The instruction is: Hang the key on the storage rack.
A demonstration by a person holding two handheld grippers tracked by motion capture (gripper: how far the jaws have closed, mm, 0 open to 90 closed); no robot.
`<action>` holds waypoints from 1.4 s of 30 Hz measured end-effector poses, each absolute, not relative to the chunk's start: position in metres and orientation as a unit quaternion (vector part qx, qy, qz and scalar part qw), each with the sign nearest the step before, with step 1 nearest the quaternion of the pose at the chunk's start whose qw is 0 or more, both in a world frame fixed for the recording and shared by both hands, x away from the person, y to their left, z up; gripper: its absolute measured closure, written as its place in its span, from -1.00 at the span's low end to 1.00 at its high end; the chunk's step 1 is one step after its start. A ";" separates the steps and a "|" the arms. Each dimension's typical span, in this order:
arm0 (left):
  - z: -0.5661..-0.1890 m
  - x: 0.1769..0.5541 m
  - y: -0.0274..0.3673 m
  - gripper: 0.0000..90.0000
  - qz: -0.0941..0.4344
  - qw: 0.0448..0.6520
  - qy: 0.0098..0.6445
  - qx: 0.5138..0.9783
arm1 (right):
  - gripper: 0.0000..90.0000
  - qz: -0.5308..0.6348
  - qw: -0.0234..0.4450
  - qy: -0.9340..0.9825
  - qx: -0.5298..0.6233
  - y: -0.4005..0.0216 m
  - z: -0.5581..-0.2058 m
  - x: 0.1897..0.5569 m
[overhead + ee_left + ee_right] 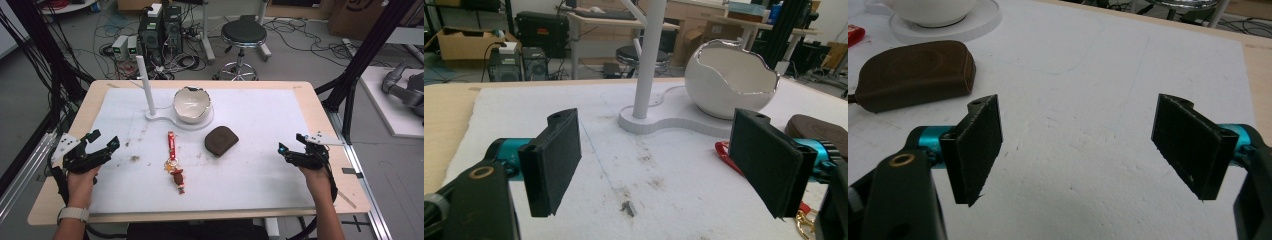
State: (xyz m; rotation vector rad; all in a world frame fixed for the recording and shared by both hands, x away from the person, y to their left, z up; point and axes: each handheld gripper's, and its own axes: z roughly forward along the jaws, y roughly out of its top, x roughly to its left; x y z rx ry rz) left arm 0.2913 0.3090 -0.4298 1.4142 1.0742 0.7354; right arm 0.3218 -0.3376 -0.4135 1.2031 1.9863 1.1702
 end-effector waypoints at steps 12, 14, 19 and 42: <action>-0.426 0.295 0.301 -0.51 0.302 0.581 0.461 0.600 | -0.54 0.442 0.266 0.731 0.447 -0.340 -0.413 0.321; -0.425 0.295 0.300 -0.50 0.301 0.584 0.458 0.599 | -0.54 0.442 0.264 0.730 0.450 -0.340 -0.414 0.321; -0.420 0.294 0.289 -0.49 0.291 0.593 0.448 0.603 | -0.54 0.441 0.265 0.727 0.454 -0.344 -0.414 0.319; -0.434 0.322 0.209 -0.43 0.214 0.552 0.445 0.672 | -0.54 0.439 0.268 0.731 0.448 -0.338 -0.413 0.317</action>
